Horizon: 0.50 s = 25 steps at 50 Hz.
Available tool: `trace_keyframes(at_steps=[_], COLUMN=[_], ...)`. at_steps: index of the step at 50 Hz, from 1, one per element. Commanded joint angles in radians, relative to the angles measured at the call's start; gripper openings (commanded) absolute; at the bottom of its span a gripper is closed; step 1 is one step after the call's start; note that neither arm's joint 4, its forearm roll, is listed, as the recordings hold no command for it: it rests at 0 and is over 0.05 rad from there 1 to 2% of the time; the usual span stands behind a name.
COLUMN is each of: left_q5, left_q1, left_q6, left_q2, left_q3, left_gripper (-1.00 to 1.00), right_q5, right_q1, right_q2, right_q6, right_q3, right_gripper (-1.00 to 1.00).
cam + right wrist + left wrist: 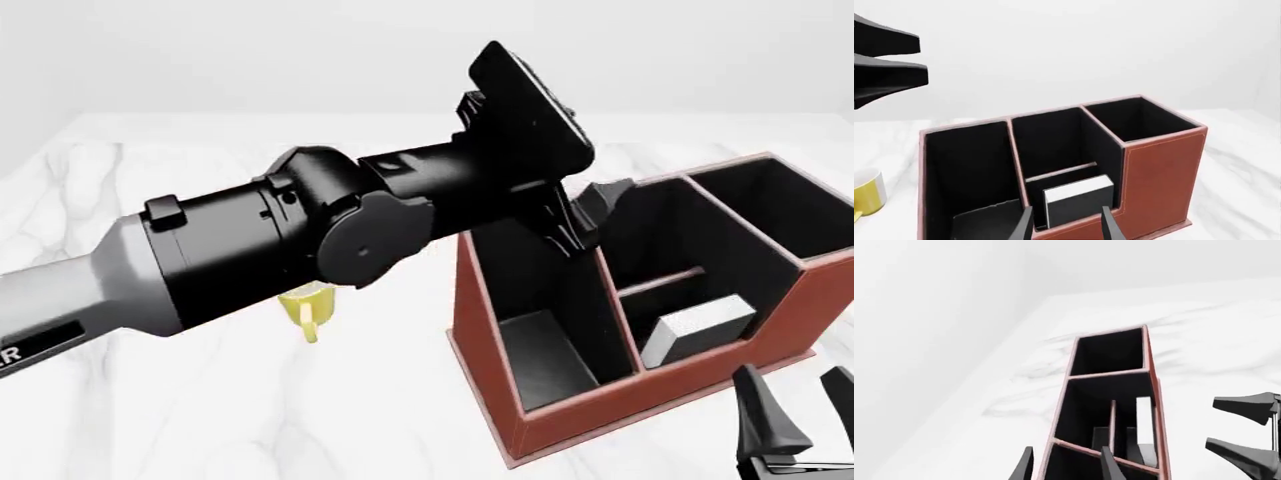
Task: Pick up the book and place it in the back compartment of the caddy.
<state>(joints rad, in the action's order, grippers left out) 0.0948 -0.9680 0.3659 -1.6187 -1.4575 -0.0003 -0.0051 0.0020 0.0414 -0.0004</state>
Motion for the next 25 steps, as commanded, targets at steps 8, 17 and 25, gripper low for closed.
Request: trace_keyframes(at_steps=[8, 17, 25], left_q5=[-0.077, -0.122, -0.148], left_q1=[0.186, 0.243, 0.278], left_q6=[-0.022, -0.05, -0.076], left_q2=[0.343, 0.418, 0.466], left_q3=[0.372, 0.505, 0.582], left_gripper=[1.0, 1.0, 1.0], right_q5=[0.006, 0.011, 0.021], right_q1=[-0.005, -0.006, 0.012], right_q2=[0.0, -0.001, 0.018], right_q6=[-0.001, -0.011, 0.003], right_q3=[0.0, -0.001, -0.001], right_gripper=[1.0, 1.0, 1.0])
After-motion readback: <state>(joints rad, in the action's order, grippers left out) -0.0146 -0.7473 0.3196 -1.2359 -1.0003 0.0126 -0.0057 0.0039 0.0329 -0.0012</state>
